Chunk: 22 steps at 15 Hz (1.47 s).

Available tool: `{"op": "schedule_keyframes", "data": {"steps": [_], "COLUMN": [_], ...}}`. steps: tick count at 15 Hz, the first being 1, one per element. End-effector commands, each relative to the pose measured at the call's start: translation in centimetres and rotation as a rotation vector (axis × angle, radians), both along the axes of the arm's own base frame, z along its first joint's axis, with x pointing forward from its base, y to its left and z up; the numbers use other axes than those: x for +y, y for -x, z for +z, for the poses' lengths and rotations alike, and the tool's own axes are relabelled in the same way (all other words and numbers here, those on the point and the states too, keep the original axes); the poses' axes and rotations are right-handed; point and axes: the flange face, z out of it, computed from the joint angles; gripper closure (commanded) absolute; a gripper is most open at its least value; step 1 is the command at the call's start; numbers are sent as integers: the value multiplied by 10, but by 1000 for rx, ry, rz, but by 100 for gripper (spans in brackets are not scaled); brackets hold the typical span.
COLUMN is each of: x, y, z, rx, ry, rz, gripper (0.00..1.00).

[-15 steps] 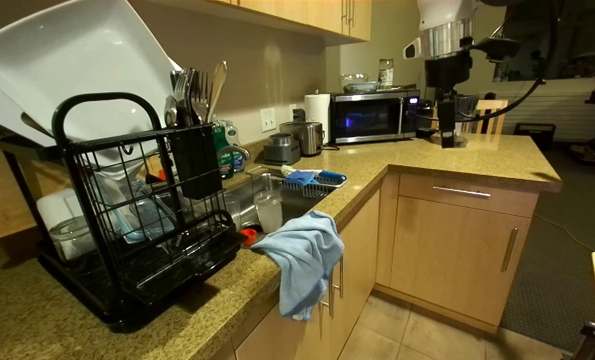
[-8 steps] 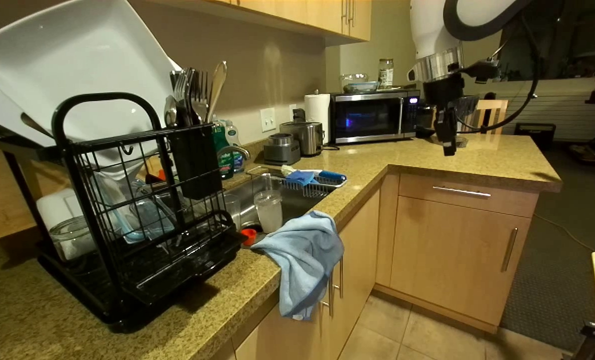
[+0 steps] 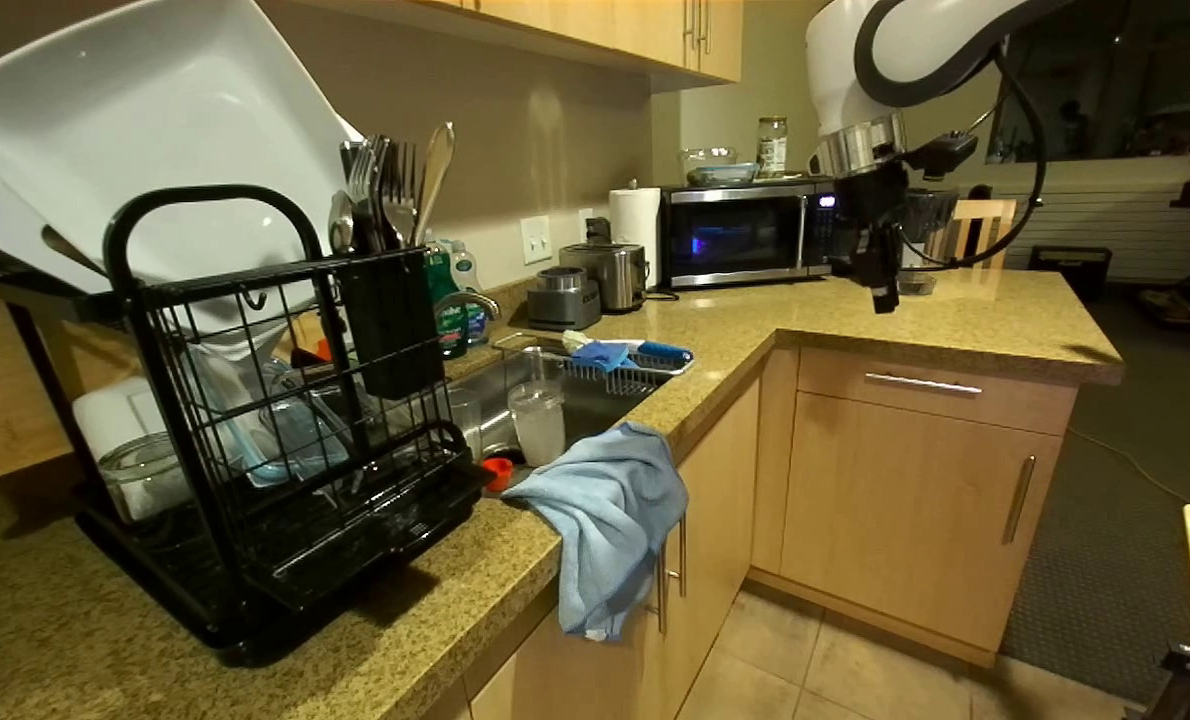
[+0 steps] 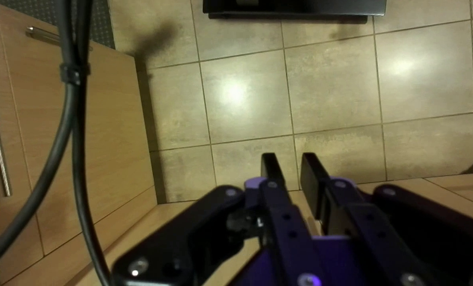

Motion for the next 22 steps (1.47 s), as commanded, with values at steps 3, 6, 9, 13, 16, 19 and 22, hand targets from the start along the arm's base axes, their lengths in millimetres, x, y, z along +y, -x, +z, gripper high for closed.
{"op": "schedule_keyframes", "data": {"steps": [3, 6, 9, 13, 16, 19, 22], "x": [32, 55, 80, 76, 73, 73, 73], "y": [4, 12, 24, 14, 12, 12, 12], "z": [42, 62, 81, 77, 74, 73, 73], "rx": [-111, -155, -178, -166, -159, -158, -158], "ry": [41, 34, -29, 5, 5, 5, 5], "rz": [90, 137, 209, 164, 157, 158, 158], "gripper": [34, 14, 0, 0, 0, 0, 0]}}
